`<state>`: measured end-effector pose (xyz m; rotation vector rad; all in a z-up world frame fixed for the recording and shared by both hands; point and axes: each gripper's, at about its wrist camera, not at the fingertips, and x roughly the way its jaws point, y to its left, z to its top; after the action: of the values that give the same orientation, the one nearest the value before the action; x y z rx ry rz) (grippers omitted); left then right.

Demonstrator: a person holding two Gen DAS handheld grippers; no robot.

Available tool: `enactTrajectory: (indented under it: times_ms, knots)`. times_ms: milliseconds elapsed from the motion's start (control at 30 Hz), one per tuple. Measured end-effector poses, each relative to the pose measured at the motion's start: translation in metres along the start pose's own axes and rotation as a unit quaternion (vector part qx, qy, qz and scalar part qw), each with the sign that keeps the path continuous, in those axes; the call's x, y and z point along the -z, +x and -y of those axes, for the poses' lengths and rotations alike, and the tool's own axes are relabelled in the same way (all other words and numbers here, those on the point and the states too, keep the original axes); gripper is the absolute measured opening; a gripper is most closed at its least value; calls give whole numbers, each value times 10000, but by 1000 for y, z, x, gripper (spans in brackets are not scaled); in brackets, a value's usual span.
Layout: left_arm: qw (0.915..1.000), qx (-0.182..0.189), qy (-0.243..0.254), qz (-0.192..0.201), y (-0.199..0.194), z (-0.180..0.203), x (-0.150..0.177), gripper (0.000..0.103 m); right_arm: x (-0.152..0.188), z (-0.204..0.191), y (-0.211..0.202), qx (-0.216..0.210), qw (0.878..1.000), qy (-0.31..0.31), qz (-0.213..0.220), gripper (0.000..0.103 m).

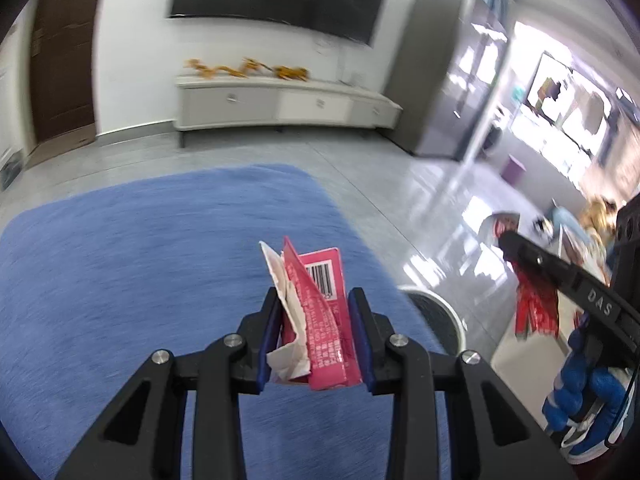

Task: Collect trash
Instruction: 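Carry both wrappers over the bin and open both tools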

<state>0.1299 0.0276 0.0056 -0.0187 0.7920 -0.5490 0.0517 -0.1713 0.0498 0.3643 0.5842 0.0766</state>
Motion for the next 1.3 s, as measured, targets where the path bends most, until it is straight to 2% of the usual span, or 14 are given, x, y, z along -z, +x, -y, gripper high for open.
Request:
enactTrajectory:
  times_ms: [167, 333, 500, 767, 800, 900, 933, 1033, 1133, 1300]
  knots:
    - [9973, 408, 453, -398, 58, 71, -16, 32, -3, 77, -15, 807, 9956, 438, 166, 19]
    - [9908, 750, 741, -843, 112, 131, -16, 32, 11, 153, -13, 1271, 9861, 1066, 48, 19]
    - [9868, 869, 723, -1161, 154, 163, -16, 32, 28, 208, 2, 1577, 9753, 1534, -179, 20]
    - [9830, 934, 567, -1473, 204, 184, -14, 33, 35, 246, 32, 1875, 9671, 1666, -421, 25]
    - [9823, 989, 504, -1506, 207, 185, -14, 36, 36, 249, 34, 1944, 9659, 1651, -438, 28]
    - [9801, 1184, 254, -1571, 215, 182, -16, 59, 42, 257, 39, 2073, 9619, 1712, -506, 31]
    - [9798, 1216, 214, -1572, 216, 180, -16, 62, 44, 261, 41, 2099, 9601, 1771, -522, 32]
    - [9785, 1237, 185, -1638, 221, 181, -17, 63, 48, 272, 41, 2167, 9561, 1899, -532, 42]
    - [9788, 1229, 163, -1634, 218, 178, -16, 63, 51, 279, 39, 2214, 9534, 1985, -512, 44]
    - [9864, 887, 270, -1359, 200, 172, -16, 63, 52, 274, 36, 2297, 9516, 1978, -513, 52]
